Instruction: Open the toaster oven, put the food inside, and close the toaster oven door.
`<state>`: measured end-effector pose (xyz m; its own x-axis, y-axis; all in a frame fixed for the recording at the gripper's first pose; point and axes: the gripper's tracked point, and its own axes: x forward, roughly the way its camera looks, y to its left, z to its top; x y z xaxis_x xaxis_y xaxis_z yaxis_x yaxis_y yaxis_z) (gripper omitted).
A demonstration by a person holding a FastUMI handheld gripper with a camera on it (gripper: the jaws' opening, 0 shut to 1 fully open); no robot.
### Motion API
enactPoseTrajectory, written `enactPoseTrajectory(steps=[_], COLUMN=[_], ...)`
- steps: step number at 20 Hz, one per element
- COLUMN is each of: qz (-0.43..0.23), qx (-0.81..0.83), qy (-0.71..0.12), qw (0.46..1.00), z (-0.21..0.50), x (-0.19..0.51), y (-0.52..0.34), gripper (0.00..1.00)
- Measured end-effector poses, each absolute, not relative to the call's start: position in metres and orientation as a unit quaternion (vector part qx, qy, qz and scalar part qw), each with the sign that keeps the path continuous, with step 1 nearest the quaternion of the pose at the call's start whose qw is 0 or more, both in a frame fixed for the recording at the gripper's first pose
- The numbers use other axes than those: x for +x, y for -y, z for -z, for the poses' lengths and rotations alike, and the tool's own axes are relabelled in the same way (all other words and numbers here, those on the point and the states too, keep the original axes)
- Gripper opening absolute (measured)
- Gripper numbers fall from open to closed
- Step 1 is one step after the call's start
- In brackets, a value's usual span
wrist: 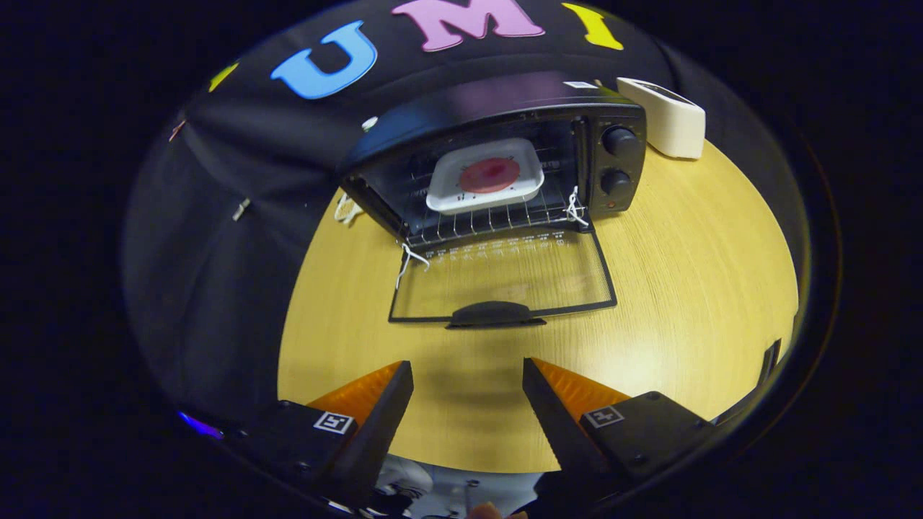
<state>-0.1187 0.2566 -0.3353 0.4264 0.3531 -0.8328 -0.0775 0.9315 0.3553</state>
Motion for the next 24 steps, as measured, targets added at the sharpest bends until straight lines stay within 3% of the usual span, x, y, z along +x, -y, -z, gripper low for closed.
enactPoseTrajectory(steps=[4, 14, 24], qz=[-0.144, -0.096, -0.056], qx=[0.075, 0.001, 0.008], qy=[-0.544, -0.555, -0.538], qw=[0.824, 0.826, 0.841], z=[0.371, 0.432, 0.436], x=[-0.129, -0.110, -0.075], y=[-0.266, -0.264, -0.270], gripper=[1.00, 1.00, 0.99])
